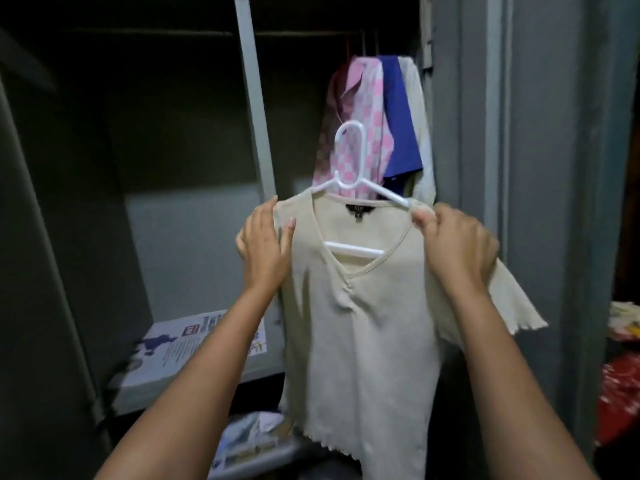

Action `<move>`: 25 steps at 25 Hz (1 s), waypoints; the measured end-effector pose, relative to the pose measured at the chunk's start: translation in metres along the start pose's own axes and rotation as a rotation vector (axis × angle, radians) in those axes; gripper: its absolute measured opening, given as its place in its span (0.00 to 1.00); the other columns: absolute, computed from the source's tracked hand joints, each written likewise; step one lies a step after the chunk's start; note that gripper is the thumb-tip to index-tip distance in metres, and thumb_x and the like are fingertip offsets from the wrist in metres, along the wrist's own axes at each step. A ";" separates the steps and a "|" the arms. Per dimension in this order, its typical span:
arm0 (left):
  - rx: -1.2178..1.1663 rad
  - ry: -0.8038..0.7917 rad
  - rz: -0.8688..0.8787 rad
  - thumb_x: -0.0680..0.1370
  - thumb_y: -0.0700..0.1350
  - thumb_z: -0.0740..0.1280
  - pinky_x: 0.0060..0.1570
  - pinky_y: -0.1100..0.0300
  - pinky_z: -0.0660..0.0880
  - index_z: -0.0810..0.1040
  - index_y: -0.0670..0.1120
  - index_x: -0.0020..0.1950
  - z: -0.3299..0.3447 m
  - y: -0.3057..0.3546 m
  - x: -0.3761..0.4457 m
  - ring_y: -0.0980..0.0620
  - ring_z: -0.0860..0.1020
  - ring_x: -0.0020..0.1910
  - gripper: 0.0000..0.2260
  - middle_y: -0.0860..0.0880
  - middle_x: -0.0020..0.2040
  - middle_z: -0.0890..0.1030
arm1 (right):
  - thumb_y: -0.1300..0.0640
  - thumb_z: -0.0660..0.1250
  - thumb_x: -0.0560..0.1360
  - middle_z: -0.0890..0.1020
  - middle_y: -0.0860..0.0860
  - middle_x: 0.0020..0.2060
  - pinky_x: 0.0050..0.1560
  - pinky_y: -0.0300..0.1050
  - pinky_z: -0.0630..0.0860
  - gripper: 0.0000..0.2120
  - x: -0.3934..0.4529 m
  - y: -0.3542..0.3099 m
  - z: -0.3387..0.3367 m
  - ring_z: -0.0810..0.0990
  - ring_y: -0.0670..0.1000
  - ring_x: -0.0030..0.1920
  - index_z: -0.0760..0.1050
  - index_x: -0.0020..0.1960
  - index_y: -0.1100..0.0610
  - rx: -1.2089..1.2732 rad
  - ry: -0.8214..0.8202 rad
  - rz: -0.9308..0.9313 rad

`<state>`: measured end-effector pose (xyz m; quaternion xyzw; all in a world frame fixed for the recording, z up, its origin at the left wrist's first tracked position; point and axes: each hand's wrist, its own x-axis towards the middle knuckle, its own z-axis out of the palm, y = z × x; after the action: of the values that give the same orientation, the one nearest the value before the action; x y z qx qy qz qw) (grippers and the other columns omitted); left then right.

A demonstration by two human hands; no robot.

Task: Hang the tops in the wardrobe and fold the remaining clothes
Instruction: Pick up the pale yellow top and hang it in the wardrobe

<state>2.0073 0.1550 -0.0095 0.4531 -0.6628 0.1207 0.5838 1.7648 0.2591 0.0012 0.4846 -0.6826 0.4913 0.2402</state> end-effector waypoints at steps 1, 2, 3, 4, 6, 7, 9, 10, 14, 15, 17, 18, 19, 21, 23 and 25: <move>-0.021 0.004 0.002 0.81 0.54 0.57 0.68 0.49 0.56 0.65 0.50 0.72 0.000 0.001 0.009 0.50 0.64 0.70 0.20 0.51 0.70 0.69 | 0.43 0.54 0.81 0.81 0.60 0.50 0.43 0.50 0.68 0.21 0.019 -0.010 -0.013 0.78 0.63 0.51 0.77 0.52 0.58 -0.022 0.052 0.011; -0.030 0.001 0.008 0.81 0.54 0.57 0.68 0.48 0.56 0.64 0.50 0.72 0.000 0.000 0.019 0.49 0.64 0.71 0.21 0.51 0.71 0.68 | 0.44 0.54 0.81 0.81 0.61 0.51 0.45 0.50 0.69 0.20 0.039 -0.021 -0.023 0.78 0.64 0.52 0.77 0.53 0.58 -0.040 0.094 0.019; -0.037 0.000 0.014 0.81 0.54 0.58 0.68 0.48 0.56 0.64 0.49 0.72 -0.002 -0.001 0.030 0.49 0.64 0.71 0.21 0.50 0.71 0.68 | 0.45 0.55 0.81 0.80 0.62 0.51 0.46 0.51 0.69 0.20 0.061 -0.033 -0.031 0.77 0.64 0.53 0.77 0.54 0.59 -0.055 0.132 0.022; -0.039 0.000 0.023 0.81 0.54 0.58 0.69 0.48 0.55 0.65 0.48 0.72 -0.002 -0.003 0.041 0.50 0.64 0.71 0.21 0.50 0.70 0.68 | 0.45 0.56 0.80 0.80 0.63 0.51 0.46 0.50 0.69 0.20 0.082 -0.044 -0.037 0.77 0.65 0.53 0.77 0.54 0.60 -0.071 0.163 0.024; -0.046 -0.003 0.048 0.81 0.54 0.58 0.69 0.49 0.55 0.65 0.48 0.72 -0.002 -0.006 0.065 0.50 0.63 0.71 0.21 0.50 0.70 0.69 | 0.47 0.57 0.80 0.80 0.63 0.52 0.44 0.48 0.66 0.19 0.122 -0.065 -0.042 0.77 0.64 0.54 0.77 0.55 0.61 -0.120 0.195 0.022; -0.043 -0.008 0.067 0.81 0.54 0.58 0.69 0.49 0.55 0.65 0.48 0.72 0.000 -0.008 0.076 0.49 0.62 0.72 0.21 0.50 0.70 0.69 | 0.47 0.58 0.80 0.80 0.62 0.52 0.43 0.47 0.64 0.18 0.140 -0.075 -0.040 0.78 0.63 0.54 0.77 0.54 0.61 -0.148 0.195 0.017; 0.000 -0.027 0.115 0.80 0.54 0.59 0.71 0.49 0.53 0.63 0.47 0.73 0.009 -0.014 0.105 0.49 0.61 0.73 0.22 0.50 0.71 0.67 | 0.50 0.60 0.80 0.81 0.60 0.51 0.42 0.45 0.65 0.15 0.179 -0.098 -0.028 0.79 0.61 0.52 0.78 0.53 0.61 -0.193 0.201 -0.006; 0.031 -0.045 0.130 0.80 0.55 0.59 0.73 0.49 0.52 0.61 0.47 0.74 0.014 -0.017 0.120 0.49 0.59 0.74 0.24 0.50 0.73 0.65 | 0.53 0.60 0.80 0.81 0.59 0.49 0.42 0.44 0.65 0.13 0.198 -0.110 -0.019 0.80 0.60 0.51 0.78 0.52 0.60 -0.220 0.205 -0.018; 0.208 -0.044 0.216 0.80 0.56 0.59 0.75 0.51 0.43 0.49 0.46 0.78 0.039 -0.025 0.189 0.50 0.47 0.78 0.33 0.50 0.79 0.52 | 0.62 0.62 0.77 0.81 0.57 0.47 0.40 0.44 0.67 0.06 0.271 -0.148 0.022 0.80 0.58 0.48 0.78 0.50 0.59 -0.319 0.218 -0.047; 0.265 -0.021 0.245 0.80 0.56 0.60 0.75 0.51 0.42 0.47 0.46 0.79 0.042 -0.026 0.205 0.50 0.46 0.78 0.34 0.49 0.79 0.50 | 0.64 0.62 0.76 0.80 0.57 0.45 0.39 0.44 0.67 0.06 0.288 -0.155 0.033 0.80 0.57 0.47 0.78 0.49 0.60 -0.338 0.209 -0.043; 0.380 0.048 0.281 0.79 0.56 0.60 0.75 0.50 0.41 0.44 0.44 0.79 0.050 -0.029 0.233 0.49 0.43 0.78 0.36 0.47 0.79 0.46 | 0.68 0.61 0.74 0.78 0.57 0.40 0.39 0.44 0.67 0.07 0.322 -0.166 0.055 0.80 0.57 0.46 0.77 0.47 0.61 -0.370 0.210 -0.043; 0.427 0.081 0.291 0.79 0.56 0.60 0.75 0.49 0.41 0.43 0.43 0.78 0.057 -0.032 0.247 0.48 0.42 0.77 0.37 0.46 0.79 0.45 | 0.68 0.61 0.74 0.76 0.57 0.39 0.38 0.44 0.67 0.07 0.339 -0.171 0.068 0.80 0.57 0.45 0.77 0.47 0.61 -0.377 0.208 -0.045; 0.464 0.102 0.291 0.79 0.56 0.60 0.76 0.49 0.41 0.42 0.42 0.78 0.063 -0.034 0.259 0.48 0.41 0.77 0.37 0.46 0.79 0.43 | 0.68 0.61 0.74 0.77 0.57 0.39 0.35 0.44 0.66 0.07 0.353 -0.177 0.081 0.80 0.57 0.45 0.77 0.47 0.61 -0.387 0.199 -0.049; 0.536 0.143 0.275 0.80 0.58 0.58 0.75 0.48 0.40 0.40 0.41 0.78 0.076 -0.039 0.275 0.47 0.39 0.77 0.38 0.44 0.79 0.41 | 0.66 0.62 0.75 0.79 0.56 0.42 0.30 0.42 0.61 0.06 0.376 -0.188 0.109 0.79 0.57 0.42 0.77 0.48 0.61 -0.417 0.199 -0.082; 0.620 0.207 0.251 0.79 0.59 0.57 0.75 0.48 0.39 0.38 0.39 0.77 0.096 -0.041 0.280 0.46 0.37 0.77 0.40 0.42 0.78 0.38 | 0.66 0.63 0.75 0.79 0.56 0.41 0.28 0.42 0.58 0.05 0.397 -0.196 0.134 0.75 0.56 0.36 0.77 0.48 0.61 -0.440 0.221 -0.123; 0.697 0.296 0.233 0.78 0.61 0.56 0.75 0.47 0.39 0.37 0.38 0.77 0.113 -0.044 0.281 0.44 0.36 0.76 0.41 0.40 0.77 0.36 | 0.65 0.62 0.75 0.77 0.56 0.38 0.28 0.42 0.58 0.05 0.414 -0.201 0.156 0.72 0.55 0.33 0.77 0.48 0.61 -0.454 0.242 -0.135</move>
<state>1.9906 -0.0764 0.1896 0.5237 -0.5377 0.4678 0.4666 1.7962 -0.0675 0.3599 0.4005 -0.7078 0.3630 0.4549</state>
